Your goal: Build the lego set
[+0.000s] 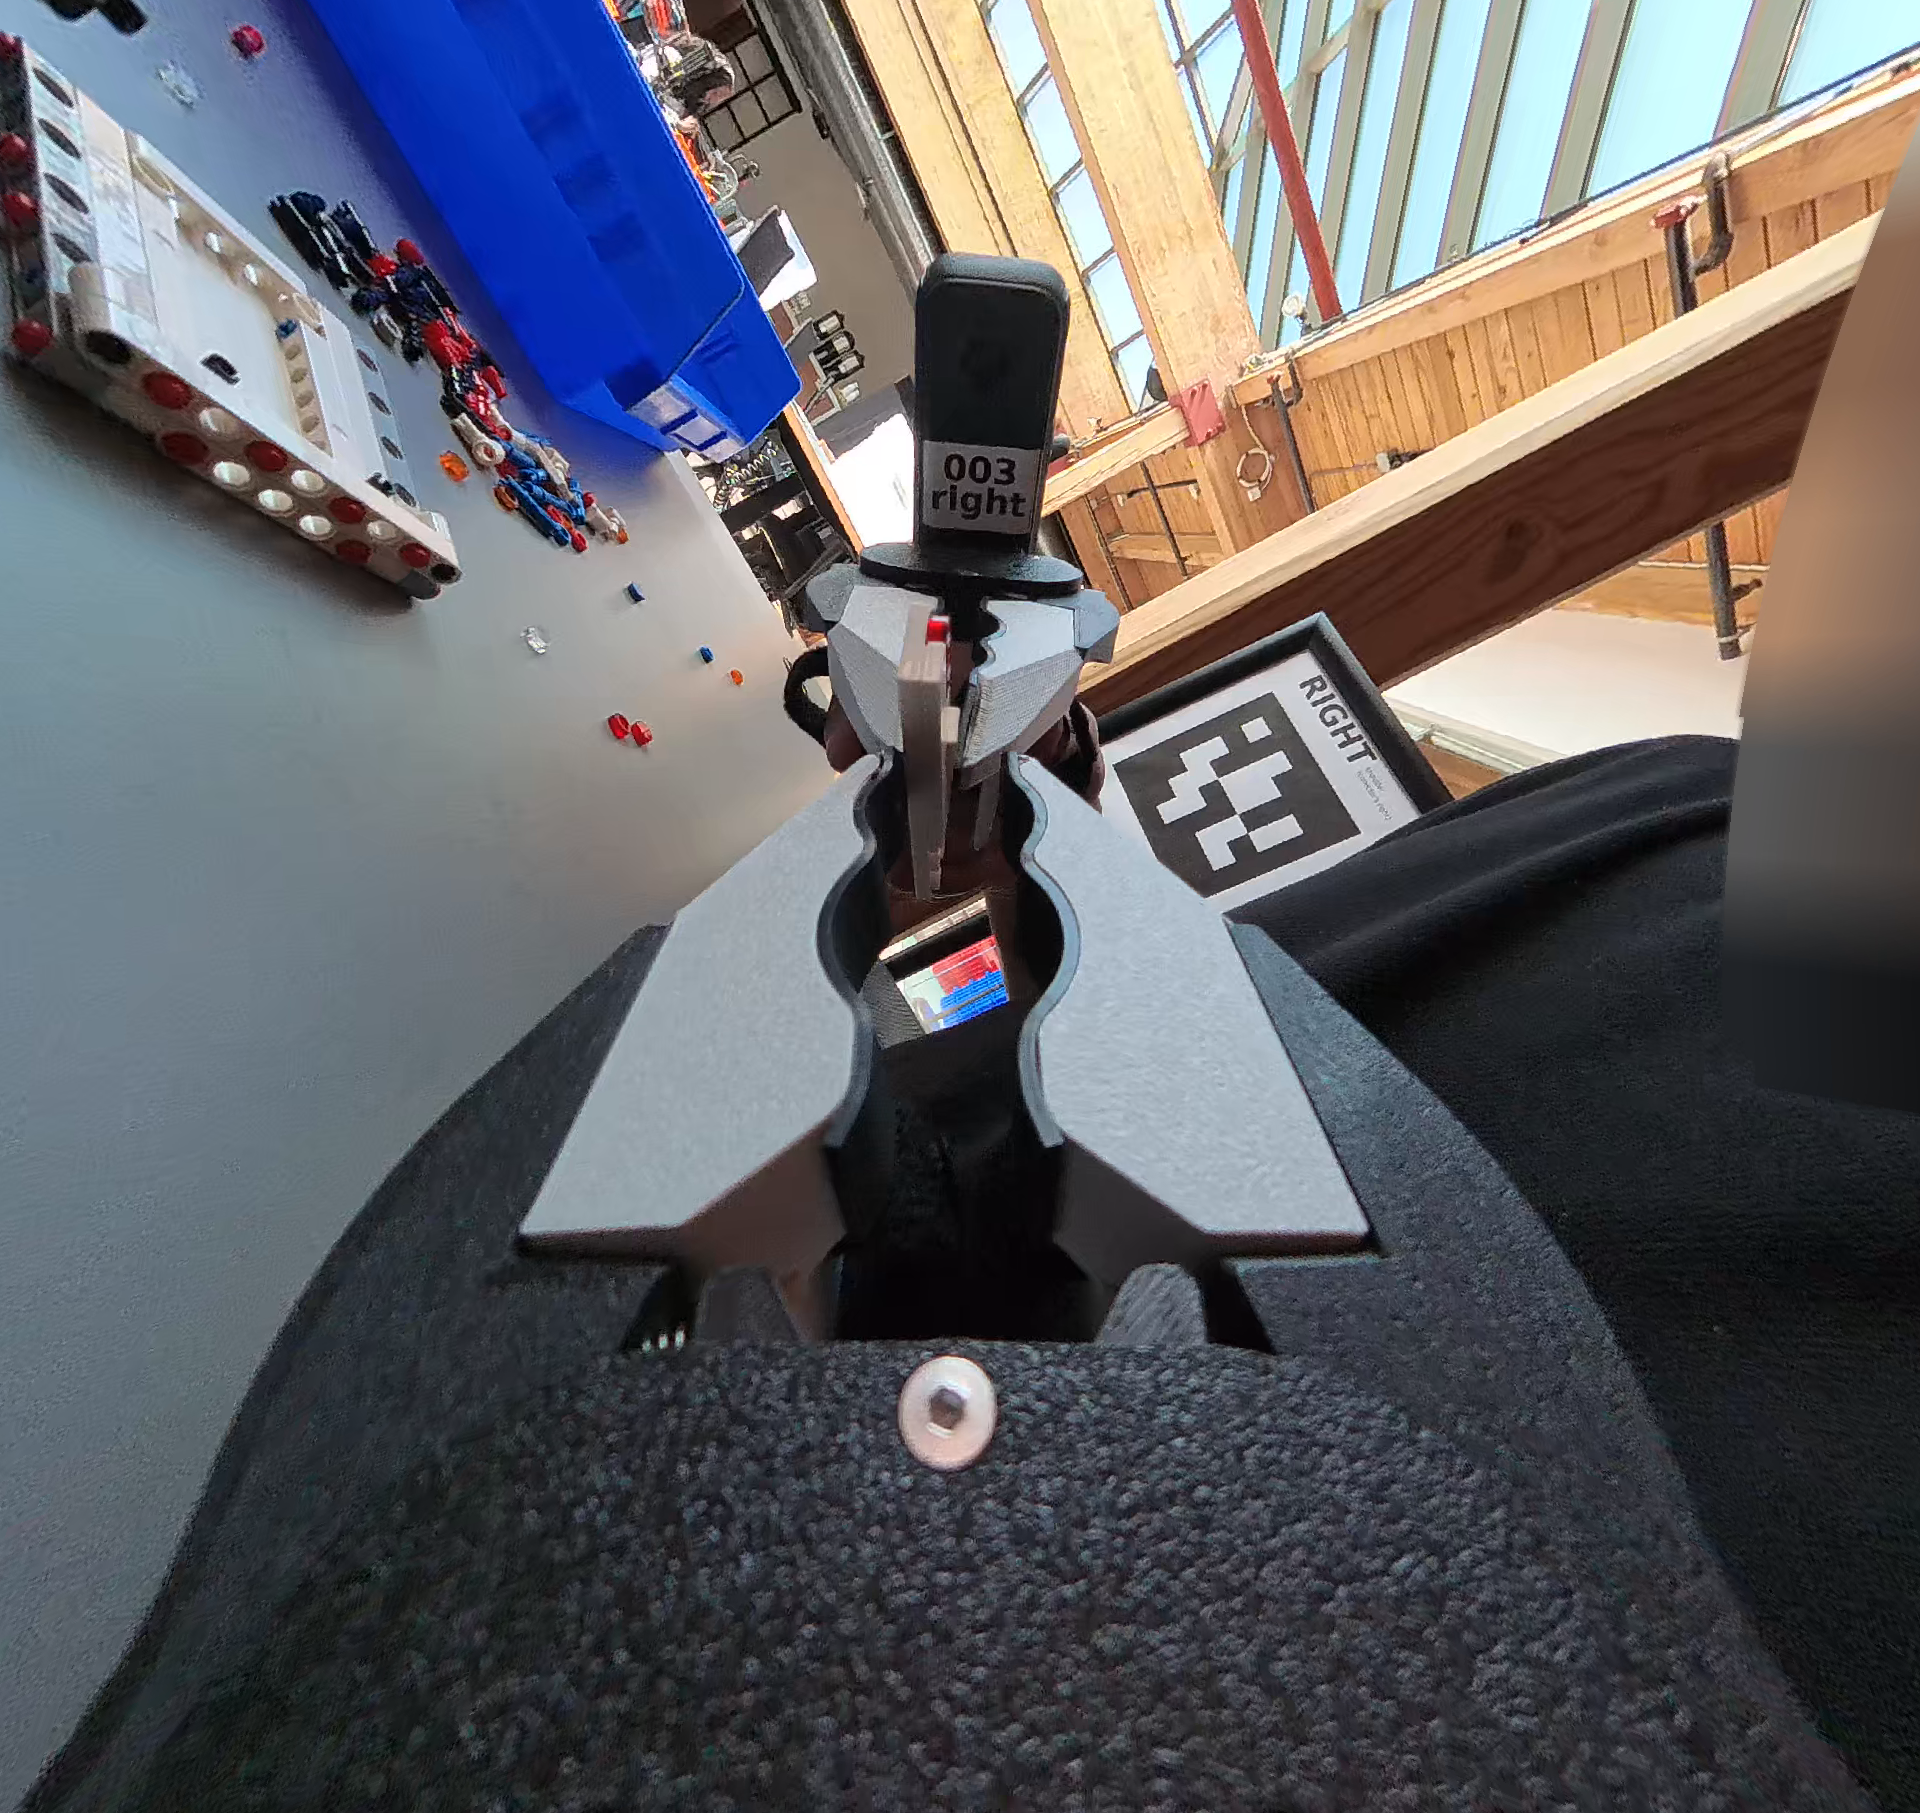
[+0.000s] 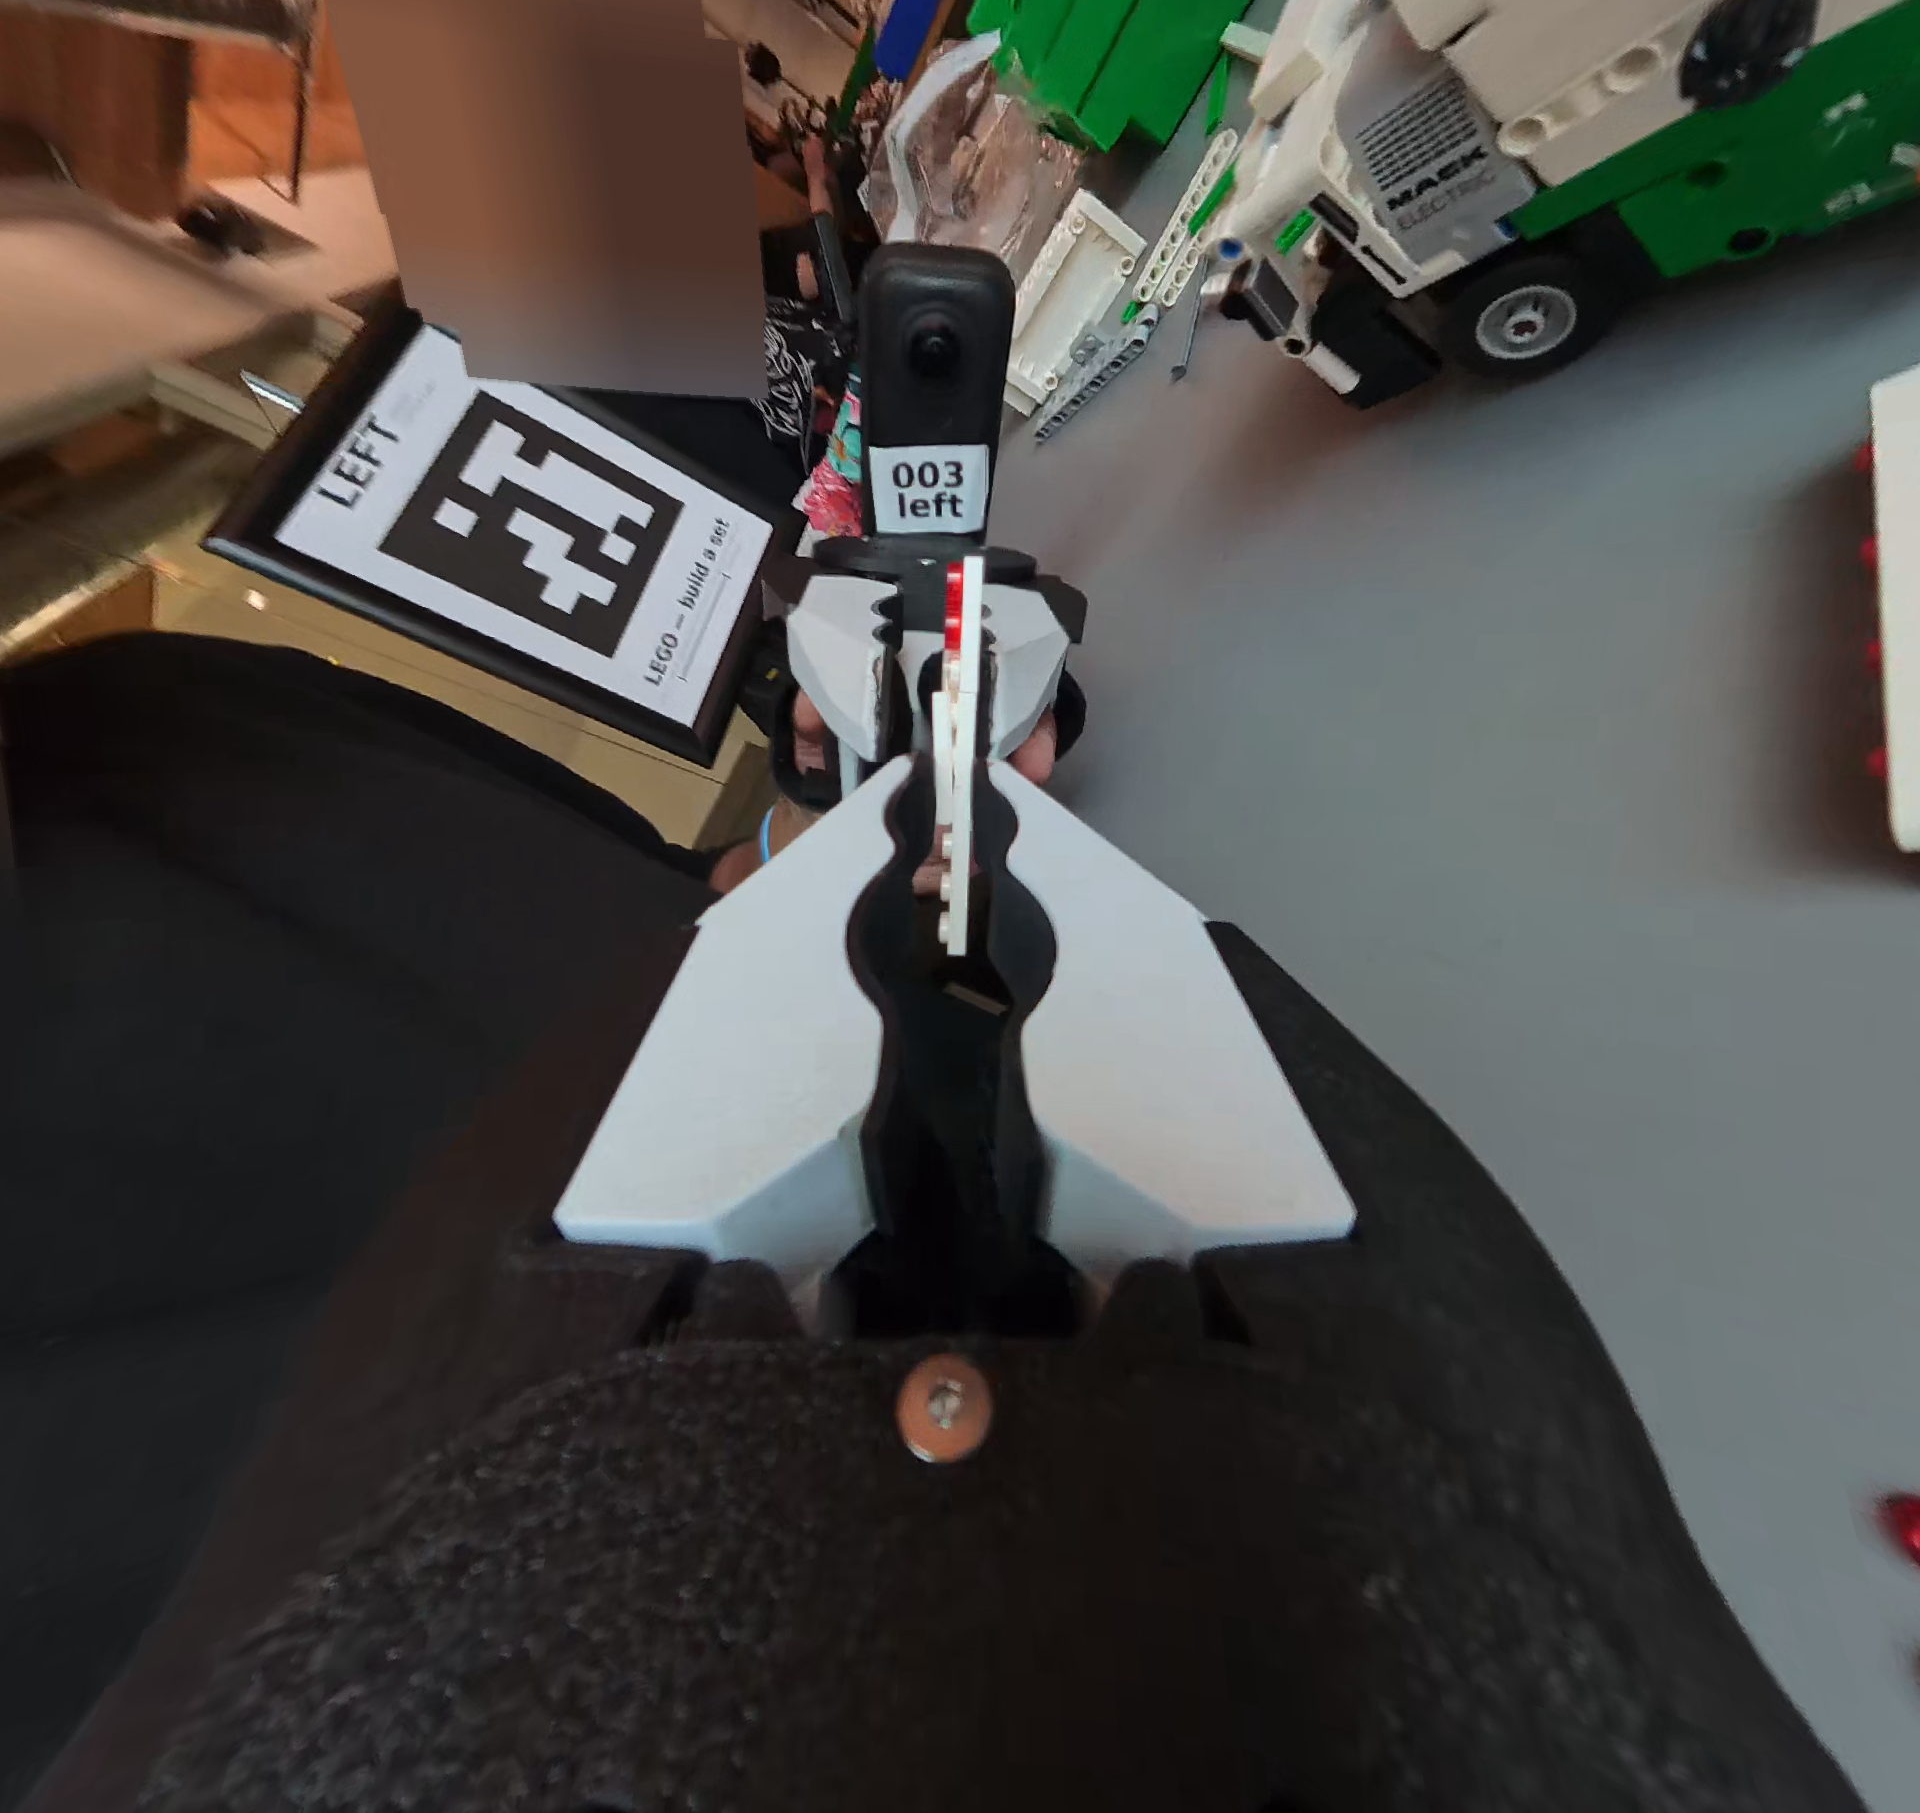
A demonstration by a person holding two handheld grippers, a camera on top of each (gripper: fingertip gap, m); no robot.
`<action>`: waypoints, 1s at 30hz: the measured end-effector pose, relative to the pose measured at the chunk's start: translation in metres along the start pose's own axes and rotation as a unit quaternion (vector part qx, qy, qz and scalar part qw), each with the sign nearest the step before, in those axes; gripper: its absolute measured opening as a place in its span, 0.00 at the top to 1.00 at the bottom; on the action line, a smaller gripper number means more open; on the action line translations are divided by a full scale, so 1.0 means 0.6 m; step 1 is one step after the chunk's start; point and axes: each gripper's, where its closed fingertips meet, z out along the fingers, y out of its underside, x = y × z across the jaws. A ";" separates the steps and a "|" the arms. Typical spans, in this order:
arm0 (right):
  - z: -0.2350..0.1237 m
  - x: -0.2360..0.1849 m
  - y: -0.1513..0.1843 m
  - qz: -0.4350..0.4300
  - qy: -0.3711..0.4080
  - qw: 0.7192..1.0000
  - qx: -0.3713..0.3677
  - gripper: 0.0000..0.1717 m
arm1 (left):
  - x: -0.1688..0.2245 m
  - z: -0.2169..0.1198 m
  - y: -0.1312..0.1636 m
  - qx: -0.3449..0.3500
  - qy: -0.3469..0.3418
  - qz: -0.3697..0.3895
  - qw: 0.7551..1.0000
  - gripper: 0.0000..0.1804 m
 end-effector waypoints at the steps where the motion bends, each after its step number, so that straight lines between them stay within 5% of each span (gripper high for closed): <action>1: 0.001 -0.002 0.001 -0.011 0.007 1.000 -0.008 0.97 | 0.002 -0.001 -0.001 -0.001 0.001 0.010 1.000 0.92; 13: 0.004 -0.023 0.002 -0.037 0.002 0.999 -0.019 0.97 | 0.016 0.001 -0.007 0.003 -0.009 0.092 0.996 0.96; 30: -0.003 -0.036 0.003 -0.063 -0.017 0.998 -0.017 0.97 | 0.032 0.006 -0.004 0.020 0.015 0.109 0.994 0.98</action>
